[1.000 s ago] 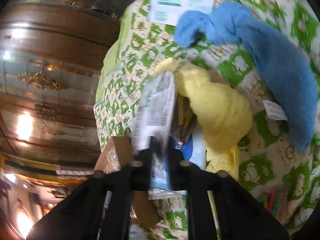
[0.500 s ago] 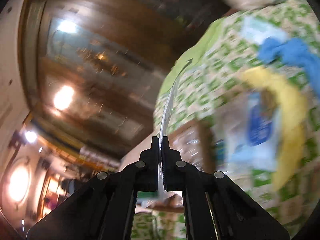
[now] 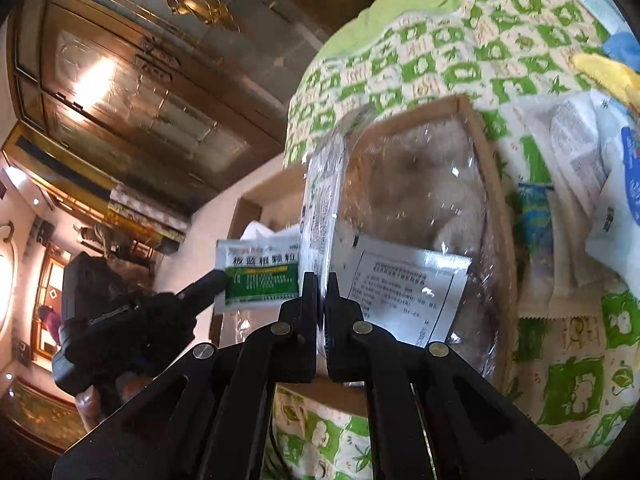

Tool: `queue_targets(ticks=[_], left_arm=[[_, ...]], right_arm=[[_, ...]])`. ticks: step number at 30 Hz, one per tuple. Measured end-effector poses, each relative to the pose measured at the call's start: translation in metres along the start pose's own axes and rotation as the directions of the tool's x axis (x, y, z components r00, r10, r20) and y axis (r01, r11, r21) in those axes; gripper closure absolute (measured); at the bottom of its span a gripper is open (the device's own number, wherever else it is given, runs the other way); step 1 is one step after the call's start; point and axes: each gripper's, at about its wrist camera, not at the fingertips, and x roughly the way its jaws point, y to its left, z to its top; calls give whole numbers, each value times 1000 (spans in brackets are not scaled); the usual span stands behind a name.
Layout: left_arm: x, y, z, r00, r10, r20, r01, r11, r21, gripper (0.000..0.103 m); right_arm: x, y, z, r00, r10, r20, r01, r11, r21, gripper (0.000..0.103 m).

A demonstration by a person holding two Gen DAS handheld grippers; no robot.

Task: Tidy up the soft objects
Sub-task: 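Carry the white packet to the cardboard tray with the left tool and release, then grasp the yellow cloth with the right tool while the left tool grasps a blue-printed packet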

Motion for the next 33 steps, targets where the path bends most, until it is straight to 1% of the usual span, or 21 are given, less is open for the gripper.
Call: queue_targets(ticks=[2, 4, 5, 6, 7, 8, 10, 11, 12, 13, 15, 16, 18, 20, 21, 23, 26, 28, 30, 31, 33], left_arm=[[2, 1, -1, 999, 48, 17, -48, 999, 11, 103], [2, 1, 0, 996, 87, 36, -87, 996, 18, 101], [1, 0, 0, 995, 93, 45, -94, 995, 20, 99], [-1, -1, 0, 994, 91, 55, -92, 995, 22, 97], [-4, -1, 1, 994, 85, 66, -87, 996, 23, 92], [-8, -2, 0, 994, 74, 86, -76, 997, 22, 87], [-17, -4, -3, 991, 63, 120, -66, 997, 25, 55], [-21, -6, -4, 987, 67, 147, -72, 997, 31, 48], [-24, -8, -5, 982, 75, 172, -82, 996, 36, 43], [-27, -11, -7, 978, 80, 191, -90, 995, 44, 43], [-30, -19, -8, 977, 64, 202, -81, 994, 76, 43], [-33, -22, -9, 976, 51, 209, -72, 993, 92, 43], [-41, -29, -12, 968, 36, 246, -69, 990, 126, 43], [-53, -39, -17, 948, 33, 316, -91, 981, 171, 43], [-58, -45, -20, 937, 27, 349, -103, 974, 201, 43], [-60, -52, -25, 934, 2, 358, -96, 965, 244, 43], [-52, -65, -35, 951, -45, 306, -53, 950, 306, 43], [-44, -77, -45, 965, -56, 255, -39, 935, 352, 43], [-35, -90, -58, 973, -50, 224, -40, 924, 380, 43], [-31, -97, -65, 979, -64, 192, -16, 920, 391, 43], [-21, -111, -77, 989, -100, 110, 48, 913, 405, 42]], right_arm=[[2, 1, -2, 1000, -27, -14, 27, 1000, -6, 99], [1, 8, -4, 997, -76, -4, 76, 996, -43, 91], [-1, 12, -6, 995, -101, 5, 101, 993, -61, 79], [-1, 15, -6, 992, -127, 17, 128, 989, -79, 64], [-6, 19, -6, 987, -156, 41, 159, 983, -95, 59], [-9, 21, -5, 984, -168, 56, 174, 979, -105, 58], [-18, 25, -5, 978, -191, 79, 200, 971, -130, 58], [-22, 27, -5, 975, -207, 80, 216, 966, -141, 58], [-23, 28, -6, 966, -247, 71, 256, 953, -162, 58], [-27, 30, -8, 958, -279, 68, 287, 942, -174, 58], [-28, 27, -10, 930, -365, 45, 367, 910, -195, 58], [-32, 21, -11, 924, -381, 28, 380, 905, -190, 58], [-45, 11, -11, 930, -368, 23, 367, 918, -151, 58], [-67, -2, -9, 936, -347, 51, 351, 932, -95, 58], [-77, -8, -7, 938, -338, 79, 344, 936, -74, 58], [-107, -20, -2, 932, -318, 174, 328, 944, -28, 58], [-151, -44, 7, 906, -306, 291, 307, 951, 43, 58], [-168, -65, 13, 891, -318, 324, 301, 948, 105, 58], [-186, -93, 13, 873, -339, 352, 278, 937, 213, 58], [-197, -115, 10, 867, -329, 374, 216, 925, 313, 58], [-204, -137, 5, 875, -296, 383, 131, 906, 403, 58]])
